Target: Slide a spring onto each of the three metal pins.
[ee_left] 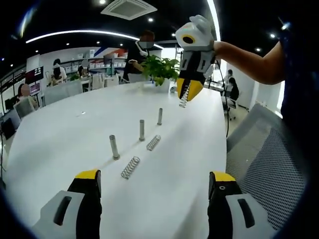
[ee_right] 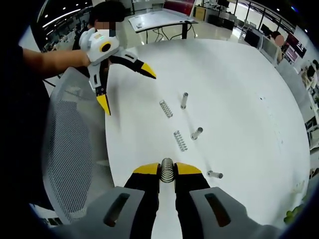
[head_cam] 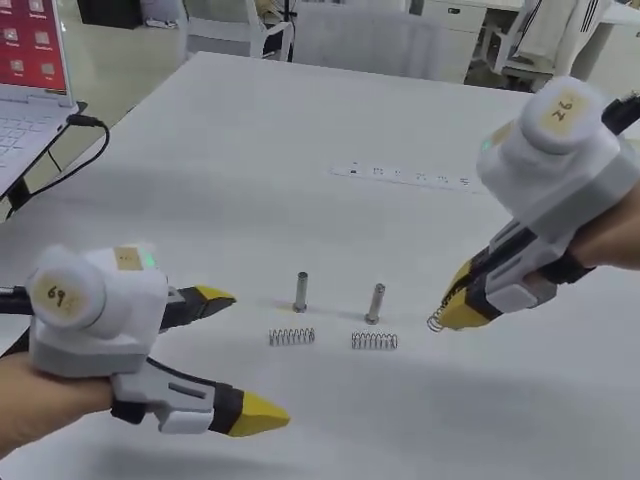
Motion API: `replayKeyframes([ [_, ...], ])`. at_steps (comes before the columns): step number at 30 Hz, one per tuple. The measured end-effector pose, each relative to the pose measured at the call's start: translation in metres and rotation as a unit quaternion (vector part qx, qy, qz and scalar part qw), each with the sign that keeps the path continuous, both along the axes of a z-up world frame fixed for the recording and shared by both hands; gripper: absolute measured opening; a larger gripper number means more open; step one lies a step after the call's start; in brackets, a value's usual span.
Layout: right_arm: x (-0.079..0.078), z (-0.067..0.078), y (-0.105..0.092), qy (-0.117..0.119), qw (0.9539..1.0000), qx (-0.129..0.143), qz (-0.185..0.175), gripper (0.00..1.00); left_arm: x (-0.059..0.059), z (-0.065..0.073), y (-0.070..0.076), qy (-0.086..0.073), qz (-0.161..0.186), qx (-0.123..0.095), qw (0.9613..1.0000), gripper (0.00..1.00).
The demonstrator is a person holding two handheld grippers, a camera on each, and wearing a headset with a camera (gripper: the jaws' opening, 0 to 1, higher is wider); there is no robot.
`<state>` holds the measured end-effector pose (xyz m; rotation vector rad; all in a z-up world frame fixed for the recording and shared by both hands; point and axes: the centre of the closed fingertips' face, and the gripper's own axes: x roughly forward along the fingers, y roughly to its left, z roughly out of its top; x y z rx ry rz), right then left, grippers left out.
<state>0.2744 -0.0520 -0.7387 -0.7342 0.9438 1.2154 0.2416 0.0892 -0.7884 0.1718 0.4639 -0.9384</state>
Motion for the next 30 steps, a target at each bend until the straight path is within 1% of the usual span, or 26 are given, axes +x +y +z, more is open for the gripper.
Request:
replayKeyframes([
  [6,0.012,0.009,-0.009,-0.010,0.9999,-0.003,-0.010,0.09,0.001,0.000,0.003,0.000,0.011,-0.008,0.9999,0.89],
  [15,0.029,0.017,-0.023,-0.021,0.9994,-0.010,-0.027,0.09,0.001,-0.001,0.001,0.003,0.013,-0.013,0.9998,0.90],
  [24,0.049,0.008,-0.041,-0.020,0.9982,-0.031,-0.047,0.09,0.000,-0.003,0.000,0.004,0.010,-0.012,0.9999,0.90],
  [30,0.062,-0.003,-0.048,-0.025,0.9969,-0.052,-0.054,0.09,0.000,-0.003,0.000,0.006,0.010,-0.014,0.9998,0.90],
])
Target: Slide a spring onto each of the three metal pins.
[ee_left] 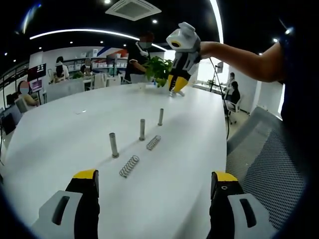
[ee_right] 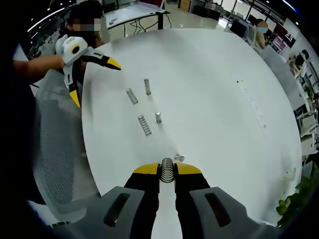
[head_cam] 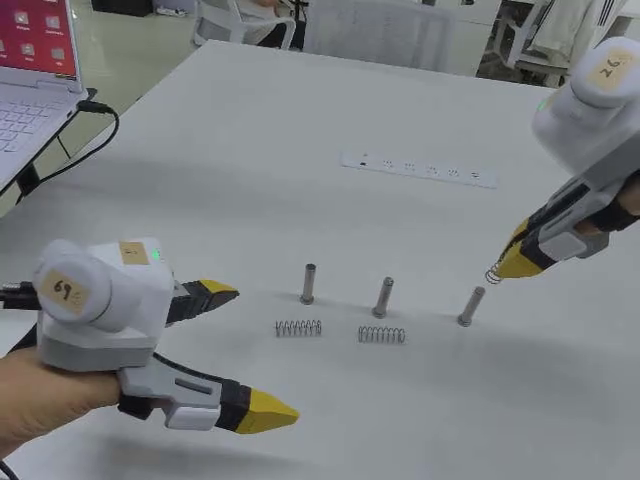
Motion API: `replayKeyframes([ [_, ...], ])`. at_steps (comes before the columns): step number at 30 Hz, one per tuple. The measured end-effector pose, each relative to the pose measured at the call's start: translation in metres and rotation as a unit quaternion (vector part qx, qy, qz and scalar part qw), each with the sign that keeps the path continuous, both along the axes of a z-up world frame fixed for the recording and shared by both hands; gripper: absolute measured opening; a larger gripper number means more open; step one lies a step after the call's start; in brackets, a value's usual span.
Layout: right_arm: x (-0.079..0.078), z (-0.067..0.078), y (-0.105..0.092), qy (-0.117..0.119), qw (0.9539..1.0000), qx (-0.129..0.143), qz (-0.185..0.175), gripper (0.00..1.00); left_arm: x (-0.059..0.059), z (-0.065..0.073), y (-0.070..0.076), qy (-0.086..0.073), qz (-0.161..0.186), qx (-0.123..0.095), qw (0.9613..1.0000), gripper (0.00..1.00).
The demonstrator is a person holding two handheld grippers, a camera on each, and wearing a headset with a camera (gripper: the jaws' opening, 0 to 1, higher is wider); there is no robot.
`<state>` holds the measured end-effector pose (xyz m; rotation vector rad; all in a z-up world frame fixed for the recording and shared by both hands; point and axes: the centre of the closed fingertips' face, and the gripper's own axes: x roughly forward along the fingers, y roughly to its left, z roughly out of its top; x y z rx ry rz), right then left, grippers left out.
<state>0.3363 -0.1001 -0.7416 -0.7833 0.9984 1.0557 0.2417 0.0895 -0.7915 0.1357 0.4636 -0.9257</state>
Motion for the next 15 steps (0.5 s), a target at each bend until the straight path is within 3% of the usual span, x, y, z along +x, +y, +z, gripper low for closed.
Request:
replayKeyframes([
  [15,0.019,-0.029,-0.006,0.019,0.9994,-0.018,-0.022,0.09,-0.002,0.002,-0.002,0.000,-0.002,-0.001,1.0000,0.90],
])
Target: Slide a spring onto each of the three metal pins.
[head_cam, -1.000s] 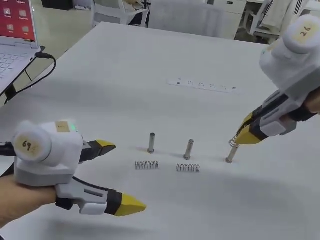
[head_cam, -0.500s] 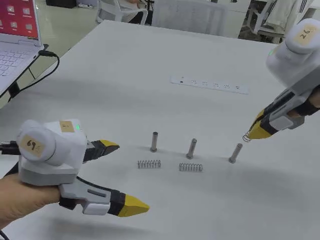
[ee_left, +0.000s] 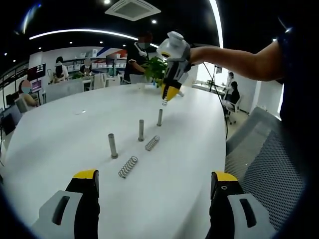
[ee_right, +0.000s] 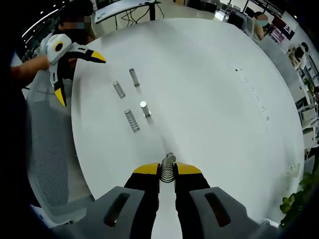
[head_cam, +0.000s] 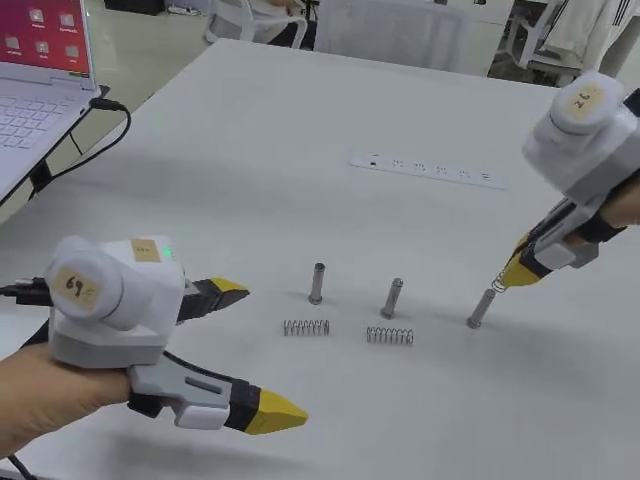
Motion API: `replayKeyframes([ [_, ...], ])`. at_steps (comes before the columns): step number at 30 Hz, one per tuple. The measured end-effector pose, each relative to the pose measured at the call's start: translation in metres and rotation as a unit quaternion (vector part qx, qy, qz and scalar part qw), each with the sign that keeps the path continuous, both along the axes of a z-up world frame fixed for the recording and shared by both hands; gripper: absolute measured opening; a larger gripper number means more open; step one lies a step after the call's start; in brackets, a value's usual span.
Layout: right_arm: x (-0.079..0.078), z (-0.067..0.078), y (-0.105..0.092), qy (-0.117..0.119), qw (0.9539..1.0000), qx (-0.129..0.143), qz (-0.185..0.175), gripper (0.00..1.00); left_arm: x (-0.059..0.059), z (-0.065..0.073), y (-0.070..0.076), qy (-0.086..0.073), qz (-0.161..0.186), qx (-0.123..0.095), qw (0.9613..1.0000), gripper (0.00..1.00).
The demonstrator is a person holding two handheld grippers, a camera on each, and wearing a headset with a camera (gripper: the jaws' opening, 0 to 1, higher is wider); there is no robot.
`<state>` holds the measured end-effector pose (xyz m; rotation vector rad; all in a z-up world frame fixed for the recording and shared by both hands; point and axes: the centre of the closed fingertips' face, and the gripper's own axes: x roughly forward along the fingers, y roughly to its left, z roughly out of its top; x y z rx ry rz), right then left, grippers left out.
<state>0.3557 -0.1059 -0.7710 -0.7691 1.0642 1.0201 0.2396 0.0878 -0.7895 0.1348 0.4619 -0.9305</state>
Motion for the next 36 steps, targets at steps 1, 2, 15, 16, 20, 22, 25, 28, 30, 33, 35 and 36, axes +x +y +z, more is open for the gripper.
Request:
replayKeyframes([
  [1,0.000,0.000,0.000,0.000,1.0000,0.000,-0.001,0.09,0.000,0.000,0.000,0.000,0.000,0.000,1.0000,0.90],
  [2,0.001,-0.002,0.000,0.002,1.0000,0.000,-0.002,0.09,0.000,0.000,0.000,0.000,0.000,0.001,1.0000,0.90],
  [15,0.005,-0.010,-0.001,0.010,0.9999,-0.007,-0.004,0.09,0.000,0.001,0.000,-0.002,0.002,-0.001,1.0000,0.90],
  [16,0.005,-0.010,-0.001,0.011,0.9999,-0.008,-0.003,0.09,0.000,0.001,0.000,-0.001,0.002,-0.001,1.0000,0.90],
  [20,0.006,-0.013,-0.001,0.016,0.9998,-0.009,-0.005,0.09,-0.001,0.000,0.001,0.000,0.003,0.000,1.0000,0.90],
  [22,0.006,-0.014,-0.001,0.019,0.9998,-0.009,-0.005,0.09,0.000,0.000,0.001,0.001,0.005,-0.001,1.0000,0.90],
  [25,0.007,-0.016,-0.001,0.021,0.9997,-0.010,-0.005,0.09,0.000,0.000,0.002,0.001,0.006,0.000,1.0000,0.89],
  [28,0.008,-0.019,0.000,0.024,0.9996,-0.012,-0.004,0.09,0.000,0.000,0.003,0.002,0.006,-0.001,1.0000,0.89],
  [30,0.009,-0.022,0.000,0.028,0.9995,-0.015,-0.004,0.09,0.000,-0.001,0.002,0.003,0.006,0.000,1.0000,0.89],
  [33,0.009,-0.026,0.000,0.032,0.9993,-0.018,-0.004,0.09,-0.001,-0.001,0.003,0.003,0.006,0.000,1.0000,0.88],
  [35,0.009,-0.030,0.000,0.035,0.9992,-0.020,-0.004,0.09,0.000,-0.001,0.003,0.004,0.006,0.000,1.0000,0.88],
  [36,0.009,-0.032,0.000,0.036,0.9991,-0.024,-0.004,0.09,0.000,-0.001,0.003,0.004,0.007,0.000,1.0000,0.88],
])
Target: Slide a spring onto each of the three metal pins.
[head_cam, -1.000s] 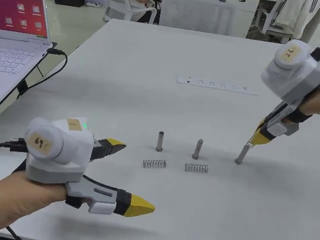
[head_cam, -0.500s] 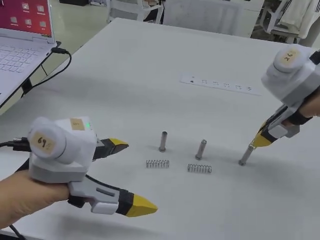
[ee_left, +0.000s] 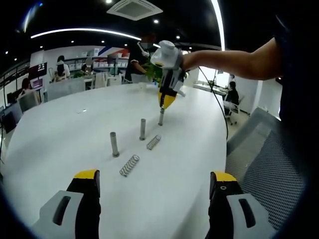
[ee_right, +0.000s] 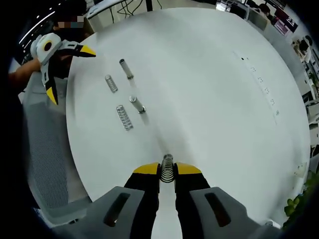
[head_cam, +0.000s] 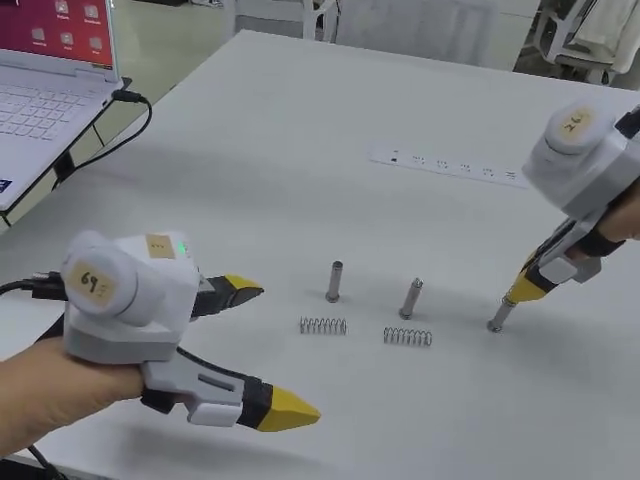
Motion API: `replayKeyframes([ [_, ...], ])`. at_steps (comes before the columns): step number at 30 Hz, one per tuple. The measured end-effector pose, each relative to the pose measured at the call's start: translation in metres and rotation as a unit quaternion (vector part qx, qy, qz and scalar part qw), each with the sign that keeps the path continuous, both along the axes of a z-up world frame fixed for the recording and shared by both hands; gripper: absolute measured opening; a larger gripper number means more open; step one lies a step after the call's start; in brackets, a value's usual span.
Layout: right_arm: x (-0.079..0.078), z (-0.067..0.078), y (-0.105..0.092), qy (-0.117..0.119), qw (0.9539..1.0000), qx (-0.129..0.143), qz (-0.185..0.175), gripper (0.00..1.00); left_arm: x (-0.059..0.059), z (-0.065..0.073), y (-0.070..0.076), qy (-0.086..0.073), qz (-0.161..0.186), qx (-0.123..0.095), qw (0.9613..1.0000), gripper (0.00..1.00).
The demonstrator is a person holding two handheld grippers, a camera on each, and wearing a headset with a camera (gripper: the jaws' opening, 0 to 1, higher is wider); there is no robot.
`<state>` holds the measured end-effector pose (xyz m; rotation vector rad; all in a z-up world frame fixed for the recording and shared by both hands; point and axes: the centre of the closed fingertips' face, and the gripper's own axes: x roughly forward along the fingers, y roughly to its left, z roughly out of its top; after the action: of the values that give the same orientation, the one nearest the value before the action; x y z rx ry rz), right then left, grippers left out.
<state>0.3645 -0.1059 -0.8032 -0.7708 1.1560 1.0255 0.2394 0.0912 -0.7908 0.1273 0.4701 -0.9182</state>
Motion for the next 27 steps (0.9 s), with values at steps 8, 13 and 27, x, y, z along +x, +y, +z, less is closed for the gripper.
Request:
replayKeyframes([
  [8,-0.001,-0.015,0.000,0.009,0.9999,-0.011,-0.001,0.09,0.001,-0.001,0.001,0.001,0.000,0.001,1.0000,0.88],
  [13,-0.001,-0.023,0.000,0.012,0.9998,-0.016,-0.004,0.09,0.002,-0.001,0.001,0.001,0.000,0.001,1.0000,0.87],
  [27,-0.004,-0.041,0.001,0.018,0.9995,-0.026,-0.009,0.09,0.002,-0.001,0.001,0.001,0.000,0.002,1.0000,0.86],
])
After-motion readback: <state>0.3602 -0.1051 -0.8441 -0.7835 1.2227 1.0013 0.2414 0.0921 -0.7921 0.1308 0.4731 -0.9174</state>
